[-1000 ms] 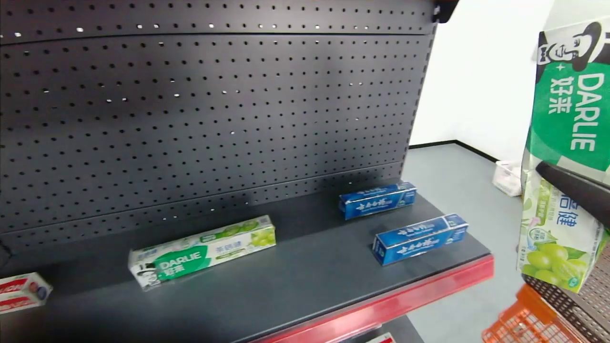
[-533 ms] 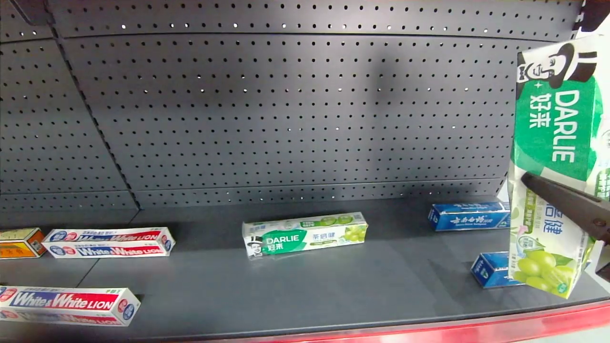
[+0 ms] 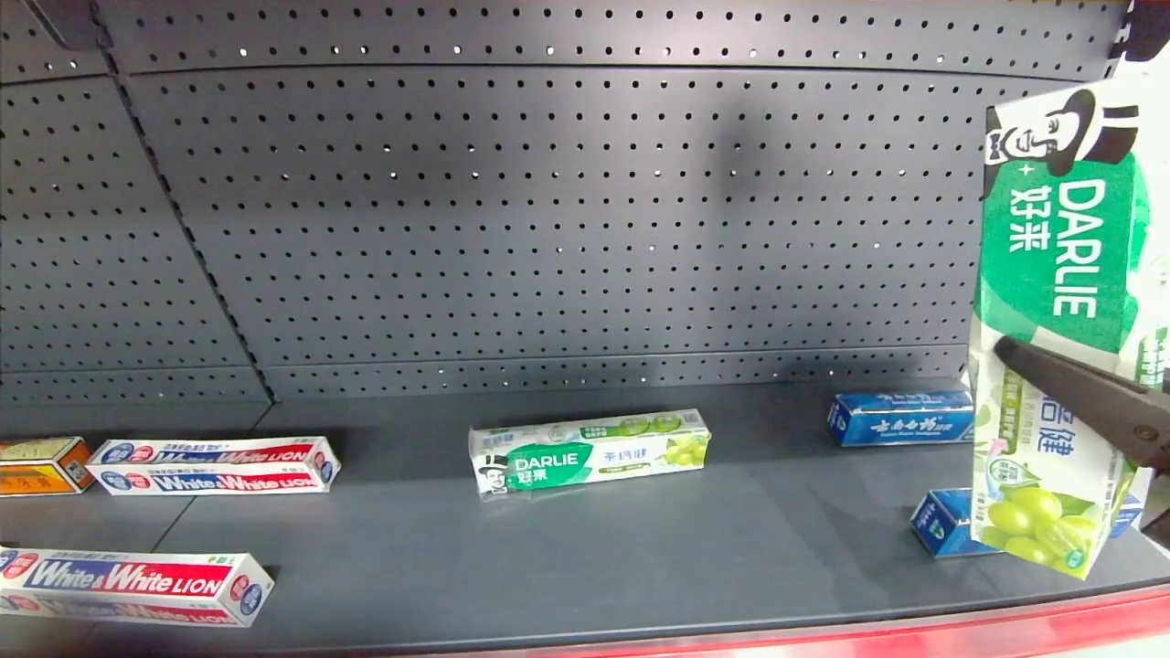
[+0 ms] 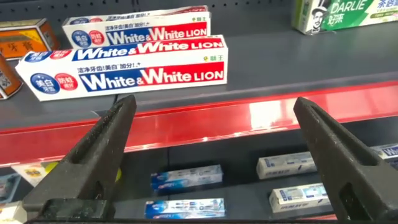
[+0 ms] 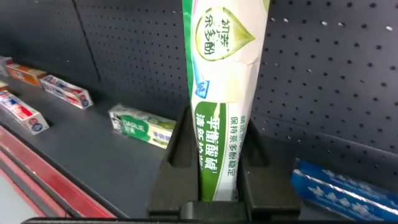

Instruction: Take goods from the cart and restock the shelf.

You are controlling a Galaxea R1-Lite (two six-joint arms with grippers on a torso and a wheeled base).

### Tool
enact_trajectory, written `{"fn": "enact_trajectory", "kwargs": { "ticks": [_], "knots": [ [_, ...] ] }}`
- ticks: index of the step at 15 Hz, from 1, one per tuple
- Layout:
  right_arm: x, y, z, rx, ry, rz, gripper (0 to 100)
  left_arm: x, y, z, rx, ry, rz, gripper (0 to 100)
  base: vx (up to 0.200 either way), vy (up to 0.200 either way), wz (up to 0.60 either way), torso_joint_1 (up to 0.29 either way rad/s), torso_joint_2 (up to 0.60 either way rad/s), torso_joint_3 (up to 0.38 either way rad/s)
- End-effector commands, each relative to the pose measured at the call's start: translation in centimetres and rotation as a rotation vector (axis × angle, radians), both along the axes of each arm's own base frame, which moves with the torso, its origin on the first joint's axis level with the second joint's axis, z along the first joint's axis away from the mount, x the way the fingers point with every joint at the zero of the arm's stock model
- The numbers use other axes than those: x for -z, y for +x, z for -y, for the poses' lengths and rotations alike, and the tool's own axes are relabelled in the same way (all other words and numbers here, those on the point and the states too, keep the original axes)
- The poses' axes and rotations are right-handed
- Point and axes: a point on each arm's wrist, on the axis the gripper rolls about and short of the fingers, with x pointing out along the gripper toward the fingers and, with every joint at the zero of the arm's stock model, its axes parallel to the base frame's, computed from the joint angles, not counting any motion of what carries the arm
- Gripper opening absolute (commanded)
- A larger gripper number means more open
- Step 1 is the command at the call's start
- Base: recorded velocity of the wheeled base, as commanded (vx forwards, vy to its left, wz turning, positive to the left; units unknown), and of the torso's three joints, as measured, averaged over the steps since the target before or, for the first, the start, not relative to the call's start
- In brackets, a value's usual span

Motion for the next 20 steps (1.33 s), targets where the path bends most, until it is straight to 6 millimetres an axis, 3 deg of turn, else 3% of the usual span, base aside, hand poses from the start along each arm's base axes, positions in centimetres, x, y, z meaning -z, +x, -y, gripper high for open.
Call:
{"fn": "enact_trajectory", "kwargs": {
  "ticks": [1, 3, 19, 20],
  "knots": [
    [0.5, 0.2, -0.5, -0.053, -0.023, -0.017, 0, 0.0, 0.0, 0.0, 0.0, 0.0, 0.0, 100, 0.0, 0.0, 0.0, 0.0, 0.0, 0.0],
    [1.5, 0.1, -0.4, -0.066, -0.039, -0.045, 0, 0.0, 0.0, 0.0, 0.0, 0.0, 0.0, 100, 0.0, 0.0, 0.0, 0.0, 0.0, 0.0],
    [1.8, 0.0, -0.5, -0.042, -0.142, 0.017, 0, -0.3, -0.1, 0.2, 0.085, 0.078, 0.026, 100, 0.0, 0.0, 0.0, 0.0, 0.0, 0.0],
    [1.8, 0.0, -0.5, -0.048, -0.143, 0.016, 0, -7.2, -1.3, 0.2, 0.129, -0.042, 0.17, 100, 0.0, 0.0, 0.0, 0.0, 0.0, 0.0]
  ]
}}
